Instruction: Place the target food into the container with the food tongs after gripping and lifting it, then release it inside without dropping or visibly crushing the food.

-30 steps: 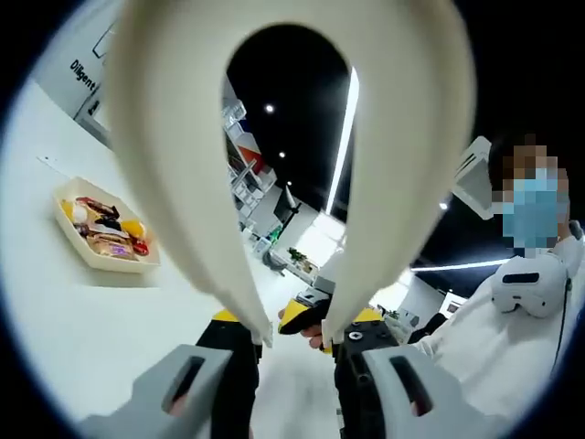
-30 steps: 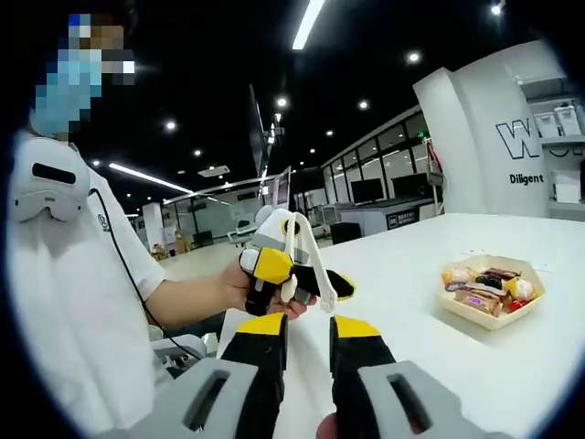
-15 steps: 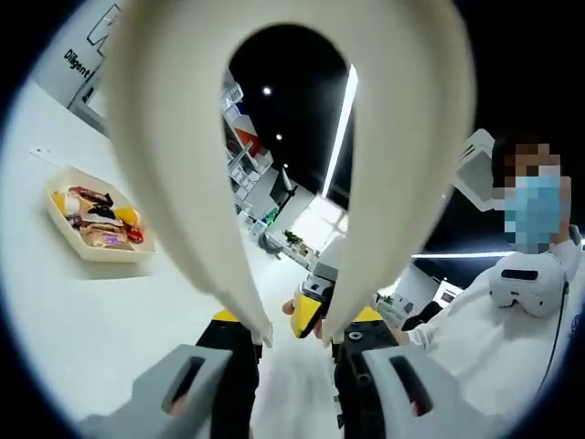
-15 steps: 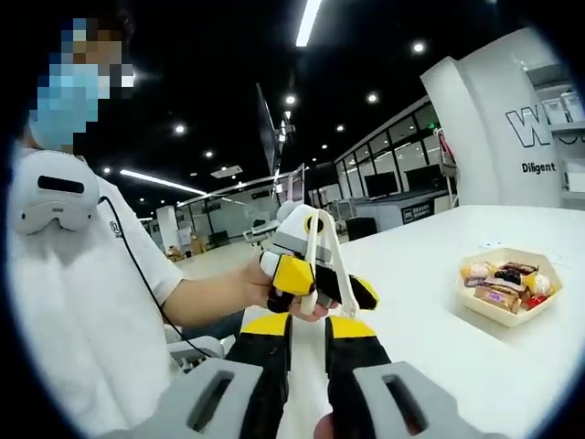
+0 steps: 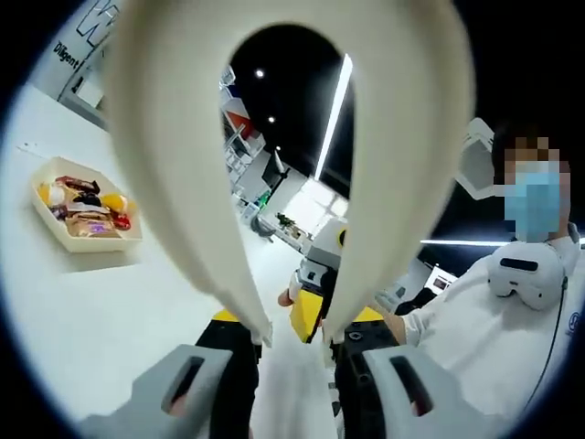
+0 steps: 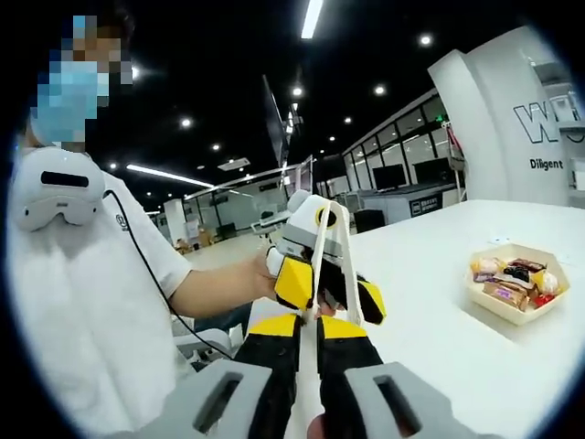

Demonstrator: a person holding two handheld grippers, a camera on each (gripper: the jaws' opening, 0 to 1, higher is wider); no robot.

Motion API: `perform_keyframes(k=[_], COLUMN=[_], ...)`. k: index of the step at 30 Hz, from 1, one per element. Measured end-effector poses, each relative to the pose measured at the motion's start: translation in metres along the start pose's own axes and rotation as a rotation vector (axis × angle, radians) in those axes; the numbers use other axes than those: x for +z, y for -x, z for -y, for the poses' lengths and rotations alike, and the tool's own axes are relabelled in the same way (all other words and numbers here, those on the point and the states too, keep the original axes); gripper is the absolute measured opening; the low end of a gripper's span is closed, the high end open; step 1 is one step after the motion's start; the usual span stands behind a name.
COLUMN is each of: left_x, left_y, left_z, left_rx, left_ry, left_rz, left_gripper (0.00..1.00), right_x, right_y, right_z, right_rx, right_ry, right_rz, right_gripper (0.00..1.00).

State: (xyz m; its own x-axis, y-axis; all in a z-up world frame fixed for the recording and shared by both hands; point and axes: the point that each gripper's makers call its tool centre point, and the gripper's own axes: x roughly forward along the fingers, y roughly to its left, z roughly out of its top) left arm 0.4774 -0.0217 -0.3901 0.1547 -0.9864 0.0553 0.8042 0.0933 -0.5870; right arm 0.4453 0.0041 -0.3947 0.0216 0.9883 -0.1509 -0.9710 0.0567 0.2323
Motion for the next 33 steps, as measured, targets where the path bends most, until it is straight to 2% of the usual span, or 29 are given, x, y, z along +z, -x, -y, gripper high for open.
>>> perform_keyframes(k=[13,19,26,33], left_x=[-0.007,-0.009,-0.012,-0.018], left_y=[-0.002,-0.001,-0.001,-0.005], left_z=[-0.004,-0.004,0.0,0.005], left_rx=[-0.022,-0.033,-0.047,-0.068], left_ry=[-0.006,-0.022,-0.025,-0.033], left_rz=[-0.062,-0.088,-0.108,-0.139], left_gripper=[0.29,0.29,0.29,0.3], right_x=[-0.009,-0.011,-0.012,-0.016], right_y=[-0.004,-0.004,-0.004,-0.006], right_z=[-0.005,-0.005,-0.009,-0.014], right_rx=[0.019,0.033,0.046,0.067], right_ry=[0.051,0.064,0.02,0.043], right_rz=[-0.051,-0.052,-0.046,-0.055], right_gripper=[0.01,0.0,0.0,0.01])
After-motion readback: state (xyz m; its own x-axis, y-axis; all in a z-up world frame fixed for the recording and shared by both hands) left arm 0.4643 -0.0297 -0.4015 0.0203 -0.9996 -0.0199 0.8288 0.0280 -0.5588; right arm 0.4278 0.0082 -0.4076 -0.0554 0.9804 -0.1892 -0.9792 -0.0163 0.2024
